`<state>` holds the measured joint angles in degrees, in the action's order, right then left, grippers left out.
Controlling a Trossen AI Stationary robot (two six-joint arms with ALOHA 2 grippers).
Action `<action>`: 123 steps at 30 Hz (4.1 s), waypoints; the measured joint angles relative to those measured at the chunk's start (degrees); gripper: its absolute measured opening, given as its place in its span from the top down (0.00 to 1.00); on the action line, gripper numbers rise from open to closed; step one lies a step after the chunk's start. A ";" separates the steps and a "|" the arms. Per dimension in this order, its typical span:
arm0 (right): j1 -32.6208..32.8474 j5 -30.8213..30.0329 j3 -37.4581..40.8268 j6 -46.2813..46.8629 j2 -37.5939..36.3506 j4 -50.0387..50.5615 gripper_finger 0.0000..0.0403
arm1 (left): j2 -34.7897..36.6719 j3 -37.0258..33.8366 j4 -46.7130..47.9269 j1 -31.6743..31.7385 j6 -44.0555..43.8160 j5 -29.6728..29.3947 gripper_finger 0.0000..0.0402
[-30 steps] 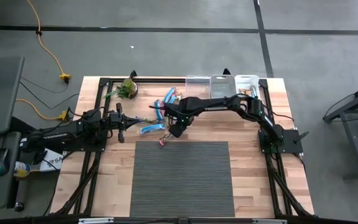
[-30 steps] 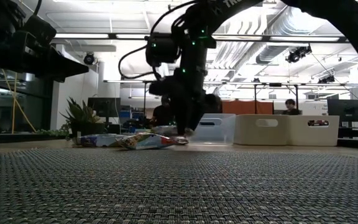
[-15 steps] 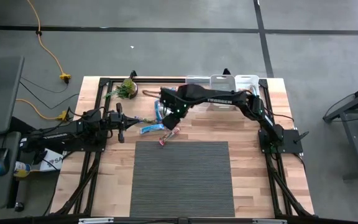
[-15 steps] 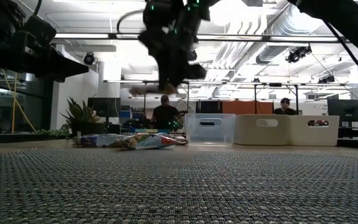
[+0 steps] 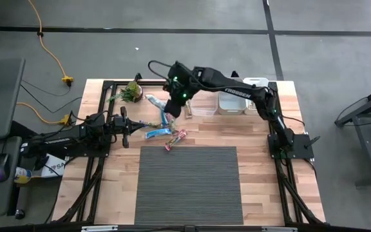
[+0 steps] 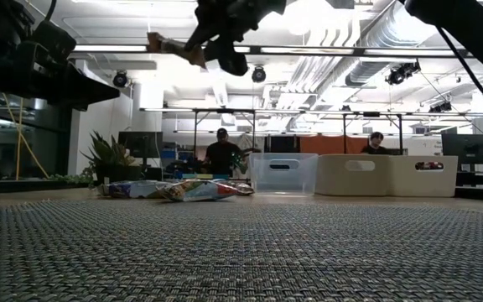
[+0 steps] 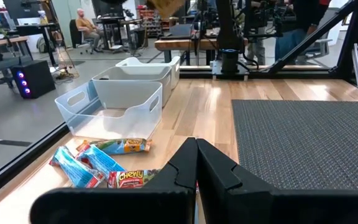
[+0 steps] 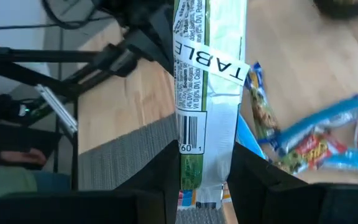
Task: Pick and place Granola Bars by type
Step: Put the yellow granola bar into the white bin
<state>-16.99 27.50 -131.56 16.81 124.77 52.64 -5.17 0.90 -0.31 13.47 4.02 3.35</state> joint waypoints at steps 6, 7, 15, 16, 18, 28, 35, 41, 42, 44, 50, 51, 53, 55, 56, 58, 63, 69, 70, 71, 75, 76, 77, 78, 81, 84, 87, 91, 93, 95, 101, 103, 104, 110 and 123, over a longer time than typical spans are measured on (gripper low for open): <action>-2.67 5.13 0.04 -2.08 -0.14 -6.29 0.76 | 0.00 -0.02 0.00 0.00 0.00 0.03 1.00; -3.09 7.15 0.04 -2.55 -0.15 -7.65 0.76 | 0.00 -0.01 0.00 0.00 0.00 0.03 1.00; -5.18 32.00 0.05 -2.00 -0.20 -25.35 0.76 | 0.00 0.00 0.00 0.00 0.00 0.03 1.00; -5.18 33.85 0.05 -1.64 -0.24 -26.88 0.76 | 0.00 -0.01 0.00 -0.01 0.01 0.03 1.00; -5.12 35.83 0.04 -0.74 -0.24 -29.20 0.76 | 0.00 0.00 0.00 0.00 0.00 0.03 1.00; -5.25 36.08 0.10 3.50 -0.24 -37.70 0.76 | 0.01 -0.01 0.00 0.00 0.02 0.03 1.00; -6.43 35.53 0.10 11.91 -0.91 -55.97 0.76 | 0.00 -0.01 0.00 -0.02 0.01 0.03 1.00; -8.98 28.54 0.10 9.57 -3.93 -60.25 0.76 | 0.01 -0.01 0.00 -0.01 0.01 0.03 1.00; -9.42 27.06 0.10 8.18 -4.63 -60.18 0.76 | 0.00 0.00 0.00 -0.01 0.02 0.03 1.00; -10.21 23.47 0.10 5.30 -6.05 -59.96 0.76 | 0.02 -0.02 0.00 0.00 0.02 0.03 1.00; -11.93 8.29 0.08 -8.24 -12.41 -51.46 0.76 | 0.00 -0.02 0.00 0.00 0.01 0.03 1.00; -11.94 4.33 0.08 -11.01 -13.49 -48.95 0.76 | 0.00 0.00 0.00 -0.01 0.02 0.03 1.00; -11.93 -4.72 0.08 -16.90 -15.89 -43.57 0.76 | 0.02 -0.02 0.00 -0.02 0.01 0.03 1.00; -11.60 -15.88 0.08 -21.71 -18.19 -38.46 0.76 | 0.00 -0.02 0.00 0.00 0.02 0.03 1.00; -11.48 -21.65 0.08 -23.32 -19.41 -35.78 0.76 | 0.00 -0.01 0.00 0.00 0.02 0.03 1.00; -11.43 -32.78 0.04 -25.11 -21.59 -30.85 0.76 | 0.02 -0.01 0.00 -0.01 0.01 0.03 1.00; -12.12 -56.05 0.02 -22.99 -25.92 -14.40 0.76 | 0.01 -0.02 0.00 0.00 0.02 0.03 1.00; -15.42 -68.53 0.02 -9.52 -27.95 8.58 0.76 | 0.02 -0.02 0.00 -0.01 0.01 0.03 1.00; -16.40 -69.04 0.02 -6.22 -27.95 12.83 0.76 | 0.01 -0.02 0.00 -0.01 0.01 0.03 1.00; -17.50 -69.14 0.02 -3.25 -27.90 17.41 0.76 | 0.00 0.00 0.00 -0.01 0.02 0.03 1.00; -21.30 -69.19 3.52 6.40 -27.97 30.04 0.76 | 0.00 0.00 0.00 -0.01 0.02 0.03 1.00; -22.29 -69.11 5.50 8.01 -28.29 32.02 0.76 | 0.00 0.00 0.00 -0.02 0.02 0.03 1.00; -23.22 -68.96 7.92 9.17 -28.68 32.82 0.76 | 0.02 0.00 0.00 -0.02 0.02 0.03 1.00; -23.91 -68.17 10.71 10.20 -29.17 33.08 0.76 | 0.02 0.00 0.01 0.00 0.00 0.03 1.00; -26.14 -63.49 20.02 12.13 -31.21 31.86 0.76 | 0.02 -0.01 0.00 0.00 0.01 0.03 1.00; -27.57 -59.46 30.39 15.15 -33.55 28.23 0.76 | 0.02 0.00 0.00 0.00 0.00 0.03 1.00; -28.16 -56.19 40.65 18.63 -36.26 24.07 0.76 | 0.02 0.00 0.02 0.00 0.00 0.03 1.00; -28.42 -51.96 52.85 22.78 -40.27 18.96 0.76 | 0.02 -0.02 0.00 0.00 0.01 0.03 1.00; -28.42 -50.30 58.17 24.58 -42.14 16.37 0.76 | 0.01 -0.01 0.00 0.00 0.01 0.03 1.00; -28.44 -48.95 62.70 25.76 -43.93 13.72 0.76 | 0.02 -0.02 0.00 0.00 0.00 0.03 1.00; -29.84 -46.13 73.21 27.29 -46.00 7.29 0.76 | 0.02 -0.02 0.01 0.00 0.02 0.03 1.00; -30.41 -44.85 75.98 26.90 -45.96 4.51 0.76 | 0.01 -0.01 0.00 -0.01 0.01 0.03 1.00; -30.70 -44.55 77.16 26.88 -45.94 2.89 0.76 | 0.01 -0.02 0.00 -0.02 0.02 0.03 1.00; -32.58 -44.04 81.50 26.73 -45.94 -4.99 0.76 | 0.02 -0.02 0.00 -0.01 0.02 0.03 1.00; -33.29 -43.49 81.97 26.72 -45.92 -6.86 0.74 | 0.01 -0.02 0.01 -0.01 0.01 0.03 1.00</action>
<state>-50.28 -15.99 -49.59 43.53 78.85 45.77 -5.16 0.89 -0.30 13.46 4.02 3.38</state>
